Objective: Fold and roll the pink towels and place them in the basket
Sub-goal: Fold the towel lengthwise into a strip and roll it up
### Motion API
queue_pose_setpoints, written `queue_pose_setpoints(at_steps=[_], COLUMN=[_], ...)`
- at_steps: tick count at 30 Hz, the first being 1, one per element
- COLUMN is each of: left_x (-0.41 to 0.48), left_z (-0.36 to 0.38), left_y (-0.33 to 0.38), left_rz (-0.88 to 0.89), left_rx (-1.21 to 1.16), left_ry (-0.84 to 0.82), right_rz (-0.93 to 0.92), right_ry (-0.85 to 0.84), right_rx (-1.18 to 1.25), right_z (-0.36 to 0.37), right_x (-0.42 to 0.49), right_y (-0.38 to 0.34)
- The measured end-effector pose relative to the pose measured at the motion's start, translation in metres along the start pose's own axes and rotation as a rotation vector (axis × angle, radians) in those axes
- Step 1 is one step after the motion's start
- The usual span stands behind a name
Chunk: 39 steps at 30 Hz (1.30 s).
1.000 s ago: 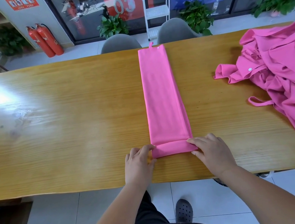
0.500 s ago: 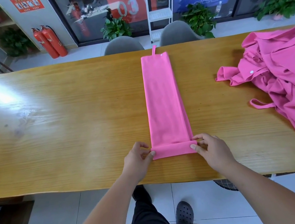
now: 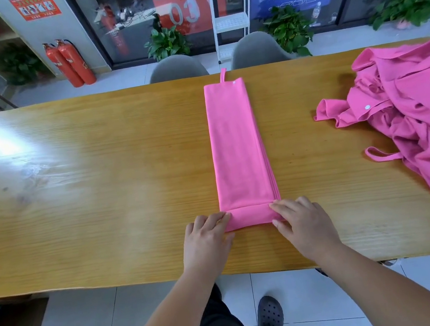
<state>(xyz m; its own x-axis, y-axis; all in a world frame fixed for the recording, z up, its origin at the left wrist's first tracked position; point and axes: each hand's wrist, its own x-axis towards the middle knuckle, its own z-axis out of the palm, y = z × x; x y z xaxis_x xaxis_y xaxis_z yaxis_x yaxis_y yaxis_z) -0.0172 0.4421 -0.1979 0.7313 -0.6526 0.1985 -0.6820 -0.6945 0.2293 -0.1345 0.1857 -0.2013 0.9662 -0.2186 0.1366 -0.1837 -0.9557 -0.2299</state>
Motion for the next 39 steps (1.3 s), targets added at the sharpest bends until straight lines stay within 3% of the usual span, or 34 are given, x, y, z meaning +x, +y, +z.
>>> queue_pose_setpoints(at_steps=[4, 14, 19, 22, 25, 28, 31, 35, 39], left_x=[0.011, 0.016, 0.030, 0.041, 0.045, 0.035, 0.016, 0.017, 0.039], left_z=[-0.003, -0.020, -0.017, -0.019, -0.017, -0.009, -0.005, -0.005, -0.014], left_y=[-0.003, -0.025, -0.025, -0.017, -0.009, -0.008, -0.007, -0.008, -0.009], left_rz=[-0.142, -0.449, -0.432, -0.392, -0.167, 0.008, 0.032, -0.075, -0.229], left_rx=[-0.110, -0.639, -0.466, -0.334, -0.188, -0.021, -0.027, -0.062, -0.194], left_ry=[-0.102, -0.369, -0.408, -0.238, -0.071, 0.004, 0.039, -0.091, -0.198], right_rz=[0.071, 0.364, 0.369, 0.238, 0.068, 0.001, -0.009, 0.040, 0.155], right_ry=[-0.100, -0.306, -0.285, -0.120, 0.052, 0.098, 0.058, -0.091, -0.210], right_rx=[0.065, 0.426, 0.376, 0.206, 0.106, 0.041, 0.036, 0.030, 0.222], right_z=[-0.006, -0.019, -0.022, -0.024, -0.017, -0.005, -0.002, -0.007, -0.018], right_x=[0.010, 0.007, 0.019, 0.031, 0.034, 0.025, 0.011, 0.016, 0.036], right_y=[0.002, 0.013, 0.008, 0.000, -0.005, -0.003, 0.002, 0.004, 0.003])
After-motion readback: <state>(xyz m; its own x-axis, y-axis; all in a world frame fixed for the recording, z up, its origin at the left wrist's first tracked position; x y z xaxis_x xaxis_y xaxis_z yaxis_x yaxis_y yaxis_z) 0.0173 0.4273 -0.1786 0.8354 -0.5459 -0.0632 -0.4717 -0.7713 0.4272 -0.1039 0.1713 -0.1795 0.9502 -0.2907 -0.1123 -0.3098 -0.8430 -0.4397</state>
